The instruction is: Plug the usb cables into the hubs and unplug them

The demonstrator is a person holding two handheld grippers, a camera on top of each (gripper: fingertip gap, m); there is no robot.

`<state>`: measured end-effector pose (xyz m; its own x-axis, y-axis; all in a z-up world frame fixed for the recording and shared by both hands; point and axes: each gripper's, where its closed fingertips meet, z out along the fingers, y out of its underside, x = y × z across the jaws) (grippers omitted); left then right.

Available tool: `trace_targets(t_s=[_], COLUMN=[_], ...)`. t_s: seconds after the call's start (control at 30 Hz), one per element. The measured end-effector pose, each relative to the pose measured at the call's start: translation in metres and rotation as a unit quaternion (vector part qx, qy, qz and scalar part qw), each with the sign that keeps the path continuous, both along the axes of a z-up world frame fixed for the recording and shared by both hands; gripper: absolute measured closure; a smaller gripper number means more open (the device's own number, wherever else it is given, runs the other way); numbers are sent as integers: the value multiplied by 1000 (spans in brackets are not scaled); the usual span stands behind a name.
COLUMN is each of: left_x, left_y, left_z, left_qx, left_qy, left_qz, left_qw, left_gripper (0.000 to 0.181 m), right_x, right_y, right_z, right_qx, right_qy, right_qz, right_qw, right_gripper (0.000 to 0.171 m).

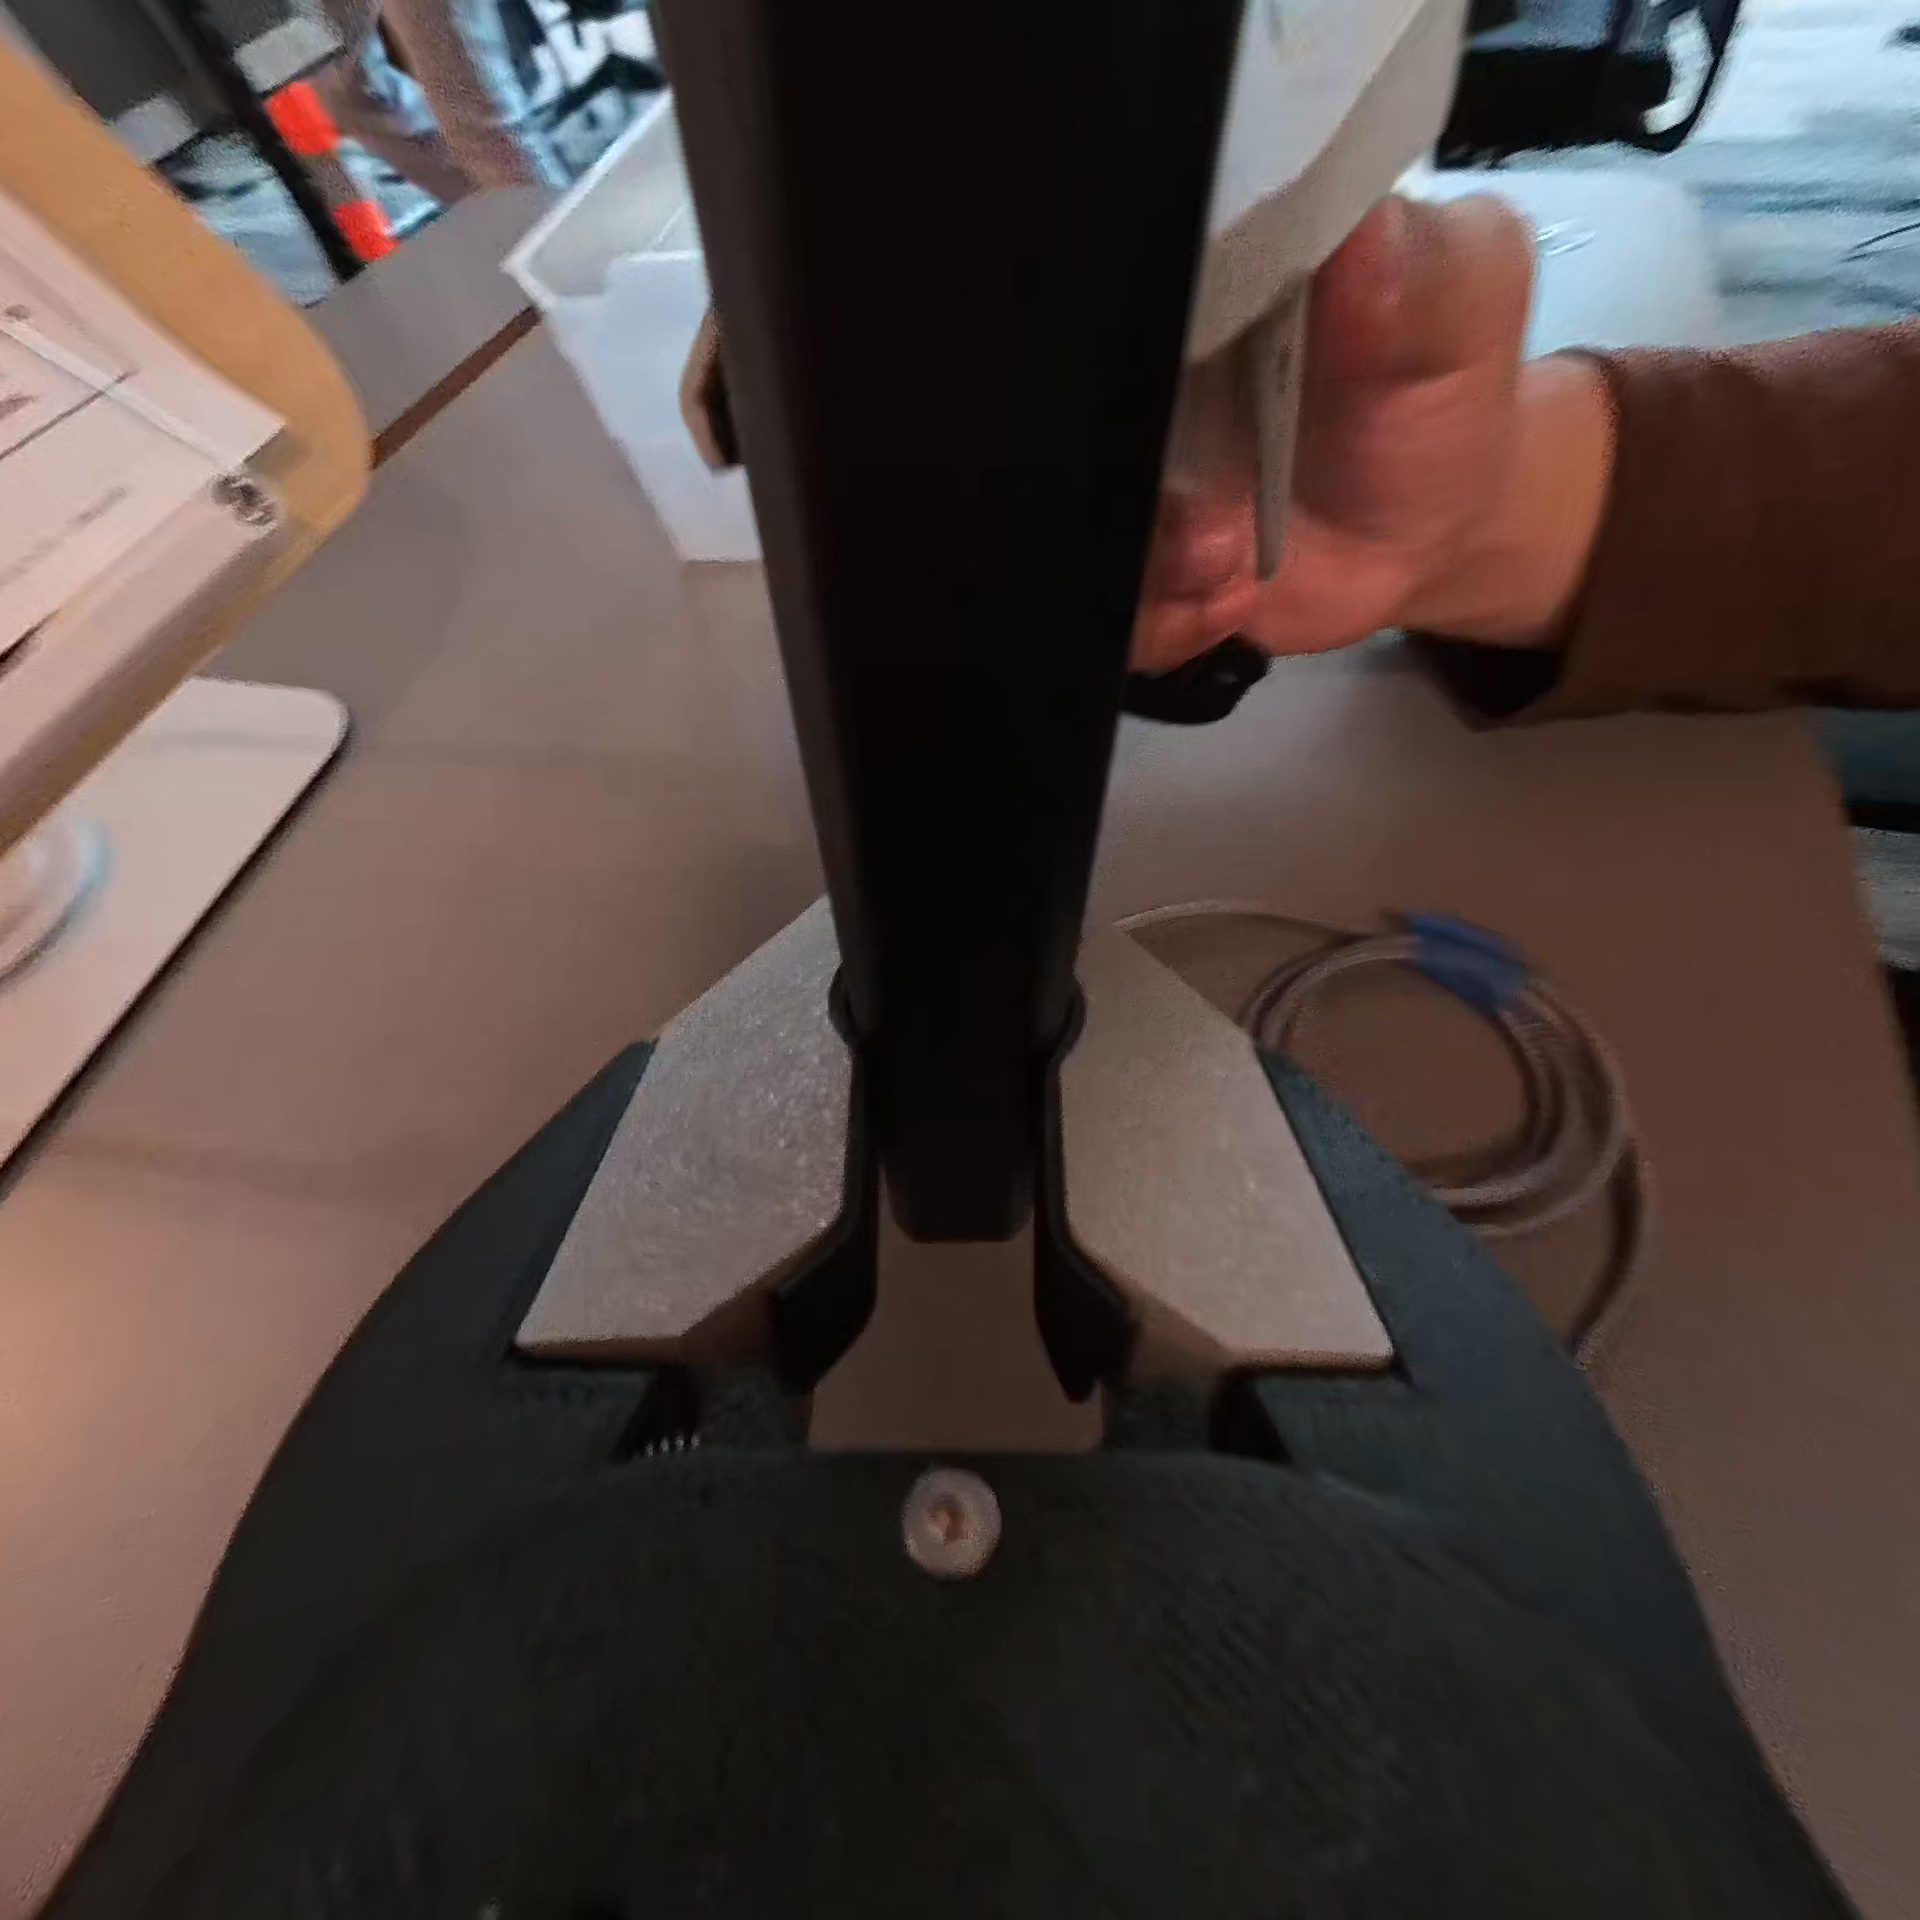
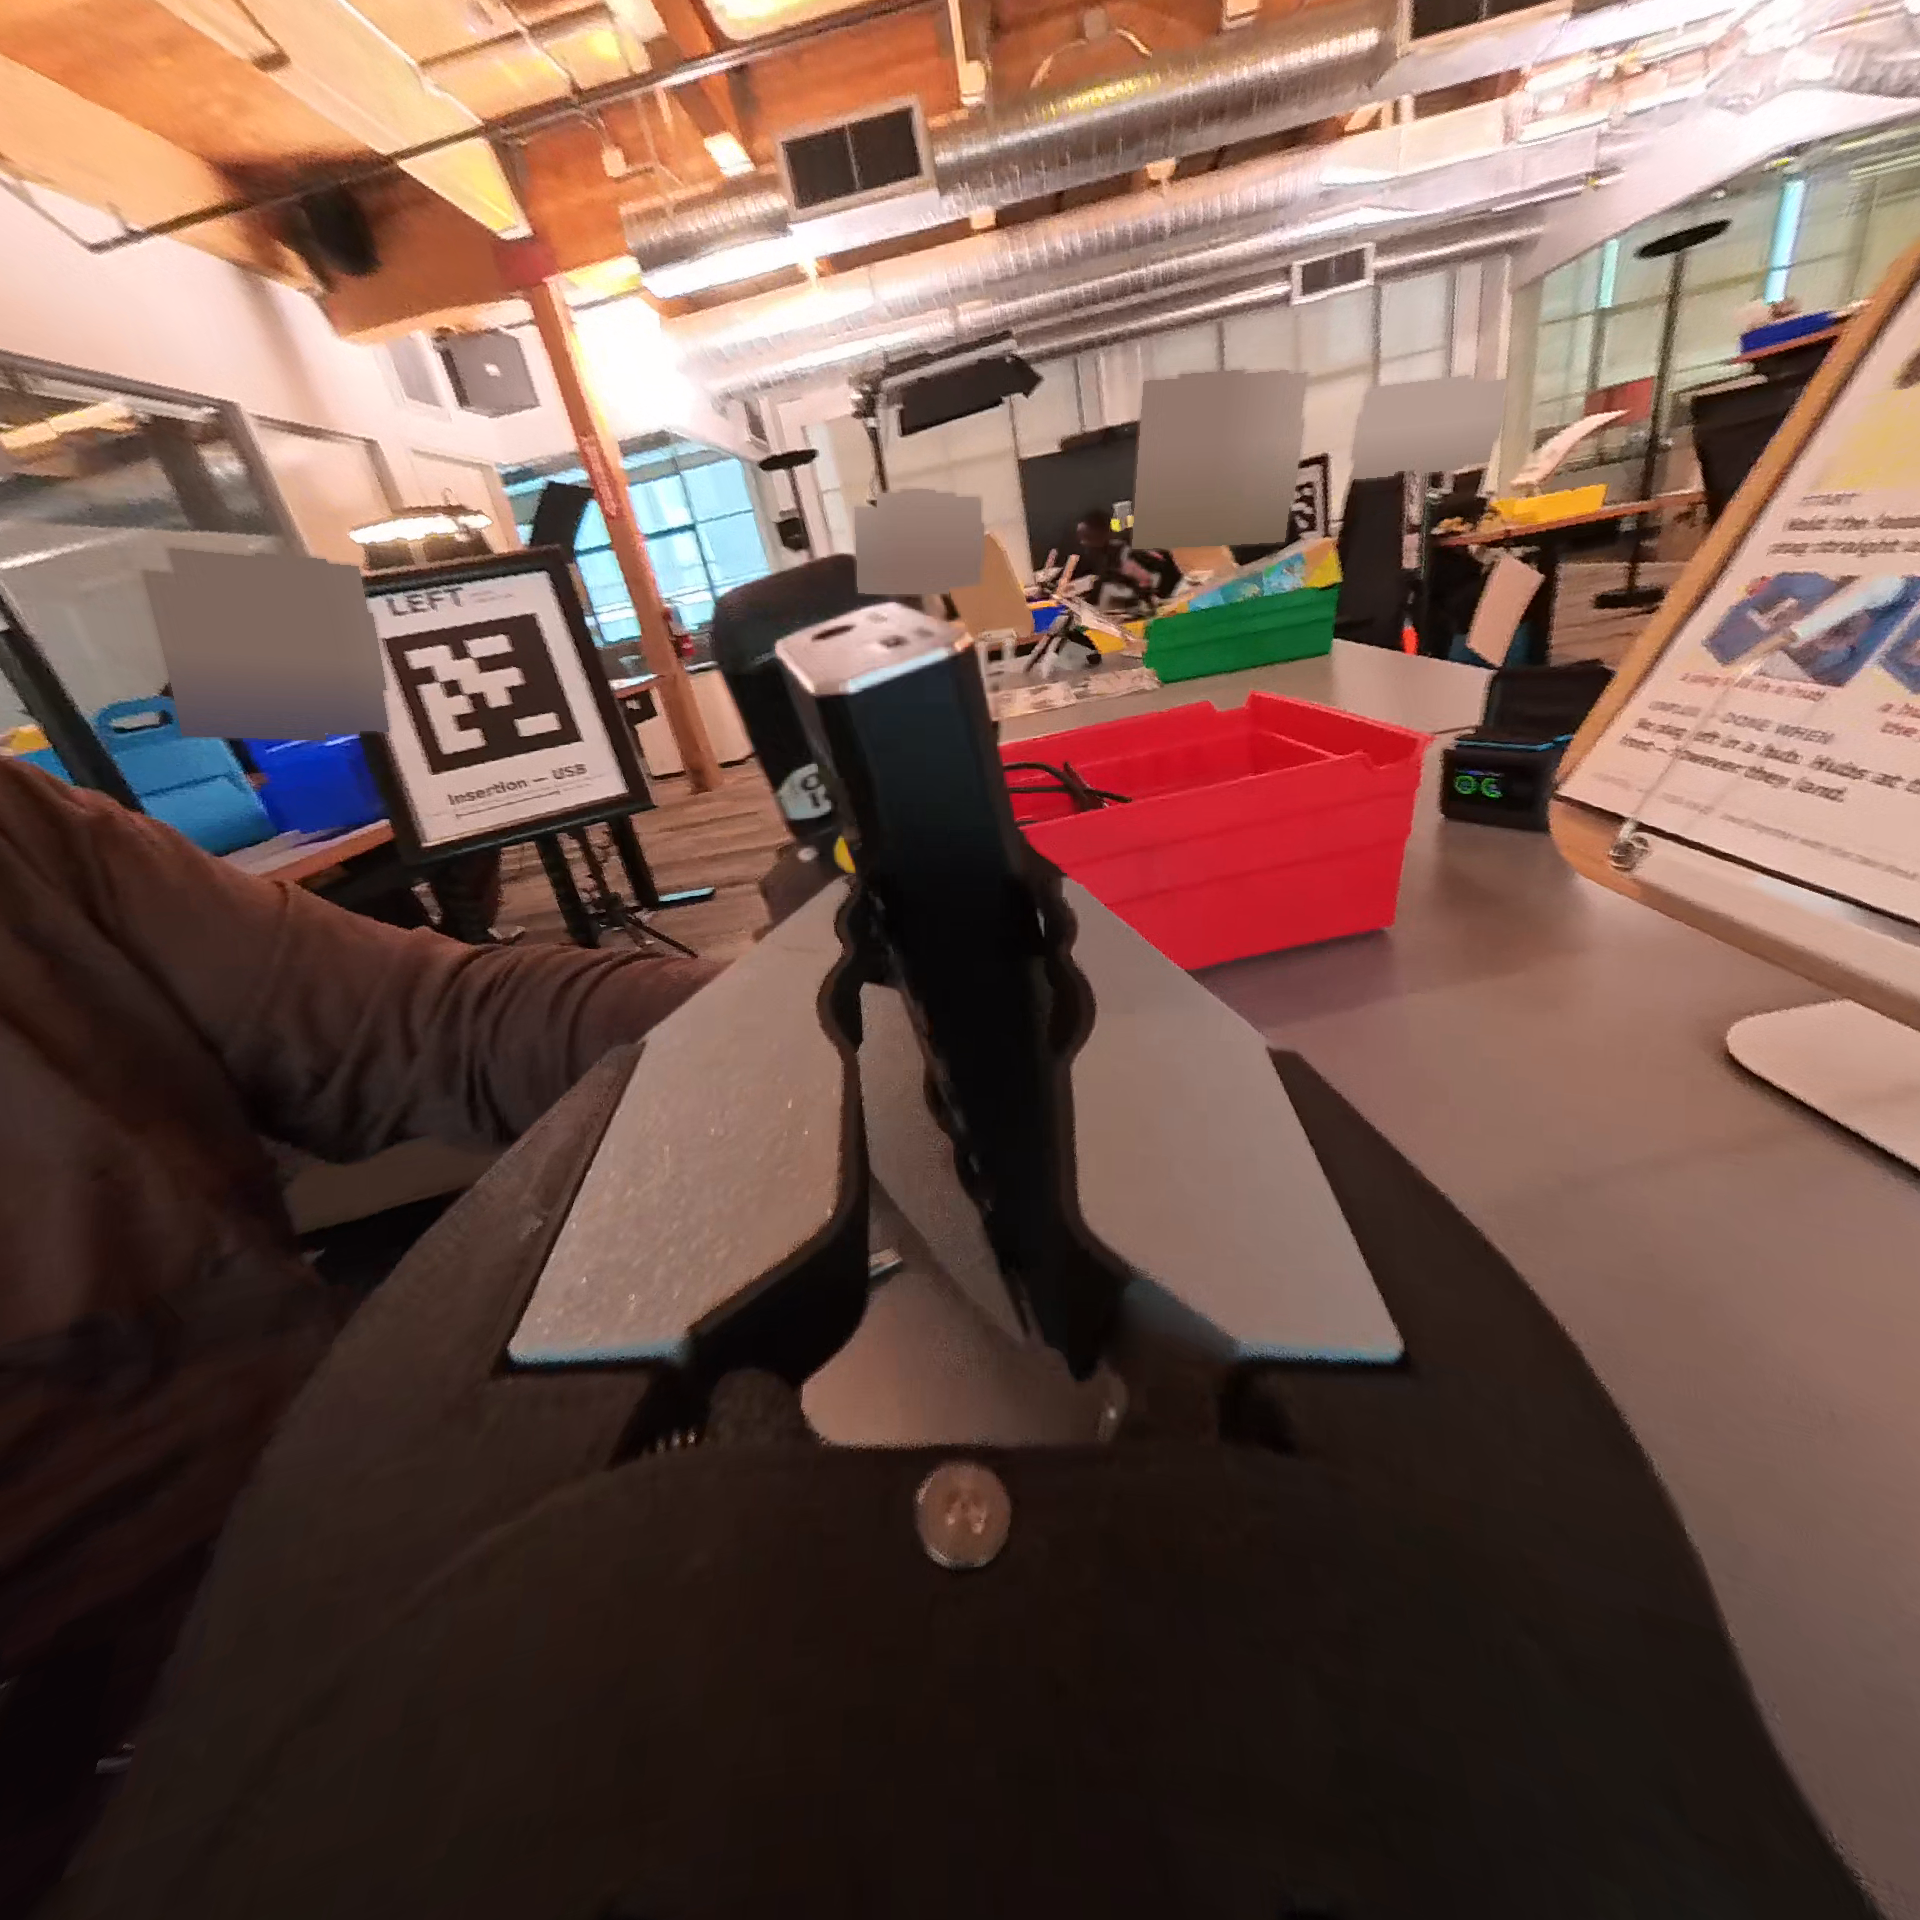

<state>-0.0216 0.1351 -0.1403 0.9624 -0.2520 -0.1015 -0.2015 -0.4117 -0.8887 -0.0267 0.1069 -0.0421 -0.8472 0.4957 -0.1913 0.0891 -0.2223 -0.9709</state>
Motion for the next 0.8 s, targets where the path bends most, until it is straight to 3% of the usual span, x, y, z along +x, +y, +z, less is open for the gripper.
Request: trace_targets(t_s=[0.23,0.47,0.53,0.63,0.8], left_x=[-60,-72,-70,-70,-73], left_y=[-5,-5,-1,1,0], left_z=[-11,-39,-41,-39,-37], left_qx=[-23,-83,-90,-90,-88], left_qy=[42,51,63,120,154], left_qz=[170,206,209,219,228], left_qw=[984,974,972,964,957], left_gripper=[155,155,155,155,154], right_x=[-24,-47,-52,-58,-54], right_y=[24,14,11,21,25], right_z=[2,-13,-19,-23,-27], right_qx=[-48,17,45,49,23], right_qy=[-23,-22,-23,-35,-68], right_qz=[-104,-205,-232,-278,-238], right_qw=[993,978,971,959,969], right_gripper=[108,85,88,112,113])
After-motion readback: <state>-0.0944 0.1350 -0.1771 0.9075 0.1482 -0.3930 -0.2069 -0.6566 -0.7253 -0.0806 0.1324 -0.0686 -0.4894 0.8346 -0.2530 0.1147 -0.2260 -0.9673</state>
